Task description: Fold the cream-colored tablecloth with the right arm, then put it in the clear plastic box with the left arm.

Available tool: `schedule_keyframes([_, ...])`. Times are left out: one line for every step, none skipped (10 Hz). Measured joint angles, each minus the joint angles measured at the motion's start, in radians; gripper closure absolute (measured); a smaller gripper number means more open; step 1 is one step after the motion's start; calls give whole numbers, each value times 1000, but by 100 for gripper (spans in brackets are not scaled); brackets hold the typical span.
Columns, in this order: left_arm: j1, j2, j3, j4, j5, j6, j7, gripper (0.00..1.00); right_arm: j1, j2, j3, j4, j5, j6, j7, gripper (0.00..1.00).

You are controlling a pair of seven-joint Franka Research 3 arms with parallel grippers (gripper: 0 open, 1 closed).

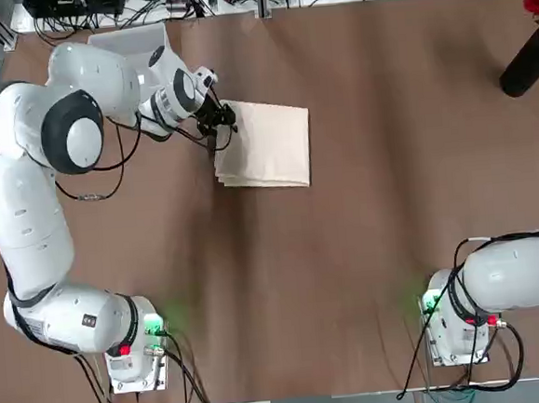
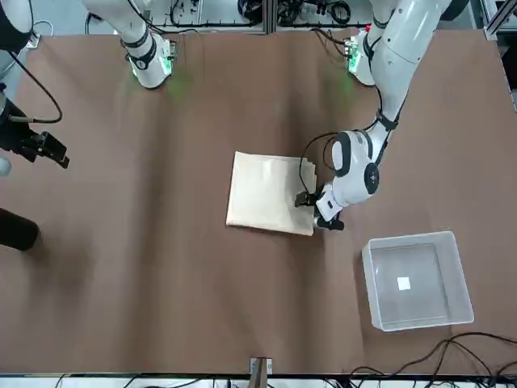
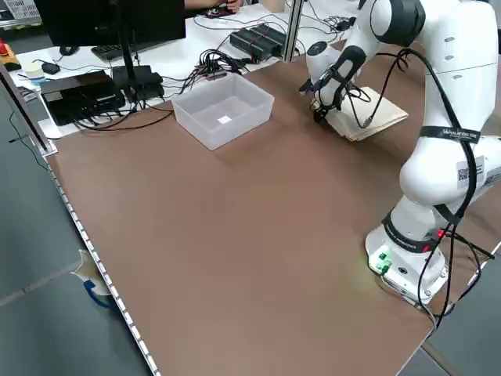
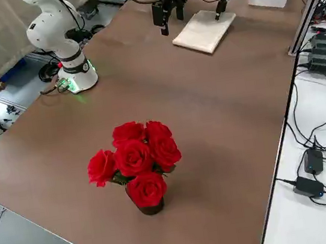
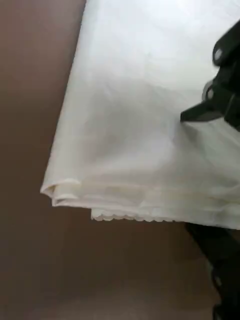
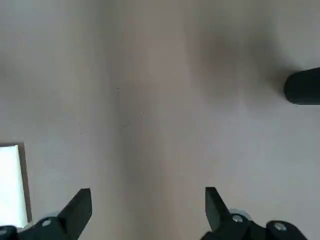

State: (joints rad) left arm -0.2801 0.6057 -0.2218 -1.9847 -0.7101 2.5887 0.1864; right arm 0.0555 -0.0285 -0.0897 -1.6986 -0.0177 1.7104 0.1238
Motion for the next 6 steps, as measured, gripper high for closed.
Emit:
schedule_keyframes([-1,0,0,1,0,0,-2,24,0,0,0,0,0,-4,0,0])
schedule_keyframes([-2,0,0,2,0,0,-6,43,0,0,0,0,0,-8,0,0])
schedule_keyframes([-3,0,0,6,0,1,-12,57,0,0,0,0,0,-10,0,0])
schedule_keyframes([-3,-2,0,11,0,1,-19,73,0,0,0,0,0,-10,0,0])
schedule_keyframes([-3,-6,-1,16,0,1,-27,86,0,0,0,0,0,-12,0,0])
schedule_keyframes([-5,-12,-1,19,0,1,-29,93,0,0,0,0,0,-14,0,0])
